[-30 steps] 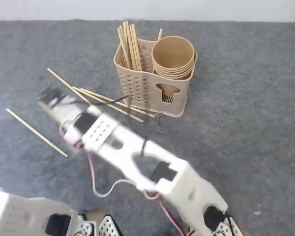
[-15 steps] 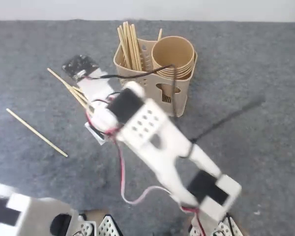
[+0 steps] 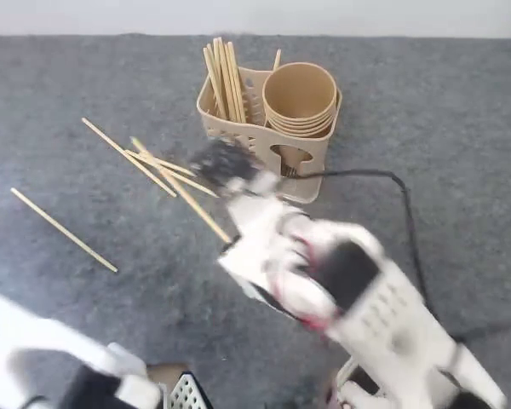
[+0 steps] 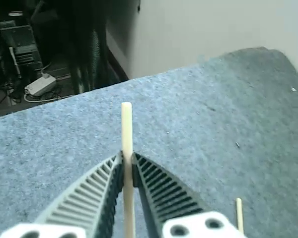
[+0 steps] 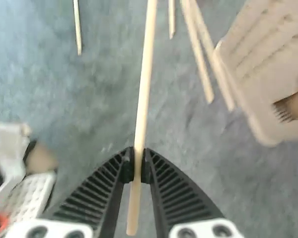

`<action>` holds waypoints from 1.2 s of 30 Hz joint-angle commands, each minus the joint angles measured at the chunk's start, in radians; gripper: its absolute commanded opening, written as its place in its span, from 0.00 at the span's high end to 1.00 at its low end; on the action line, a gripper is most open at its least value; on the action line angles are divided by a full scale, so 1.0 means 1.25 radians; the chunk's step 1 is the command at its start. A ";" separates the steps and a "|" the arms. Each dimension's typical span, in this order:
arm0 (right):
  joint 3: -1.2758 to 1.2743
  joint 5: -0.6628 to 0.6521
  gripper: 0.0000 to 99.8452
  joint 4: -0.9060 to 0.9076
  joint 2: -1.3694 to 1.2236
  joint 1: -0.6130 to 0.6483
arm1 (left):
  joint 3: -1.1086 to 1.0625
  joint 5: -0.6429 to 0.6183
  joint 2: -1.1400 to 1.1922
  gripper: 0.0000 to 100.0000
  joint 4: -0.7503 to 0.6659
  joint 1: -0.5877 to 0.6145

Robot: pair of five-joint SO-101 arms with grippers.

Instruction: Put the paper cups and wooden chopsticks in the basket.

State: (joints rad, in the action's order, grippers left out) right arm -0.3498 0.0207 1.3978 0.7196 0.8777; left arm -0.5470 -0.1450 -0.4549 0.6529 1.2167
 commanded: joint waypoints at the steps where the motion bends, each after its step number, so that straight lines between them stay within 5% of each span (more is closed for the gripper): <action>1: -0.206 -0.026 0.99 -0.257 0.231 -0.079 | -0.125 -0.007 -0.189 0.99 0.001 -0.081; 9: -0.400 -0.022 0.99 -0.708 0.255 -0.214 | -0.261 -0.056 -0.349 0.99 0.001 -0.145; 22: -0.381 -0.028 0.99 -1.502 -0.208 -0.233 | -0.266 -0.069 -0.378 0.99 0.000 -0.142; 30: -0.169 -0.025 0.99 -1.671 -0.562 -0.310 | -0.294 -0.068 -0.379 0.99 -0.065 -0.141; 36: -0.161 -0.028 0.98 -1.718 -0.611 -0.310 | -0.320 -0.068 -0.378 0.99 -0.108 -0.124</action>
State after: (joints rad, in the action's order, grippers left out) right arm -0.5769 -0.0038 -0.7258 -0.0445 0.5048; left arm -0.9536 -0.2186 -0.8907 0.5715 1.0464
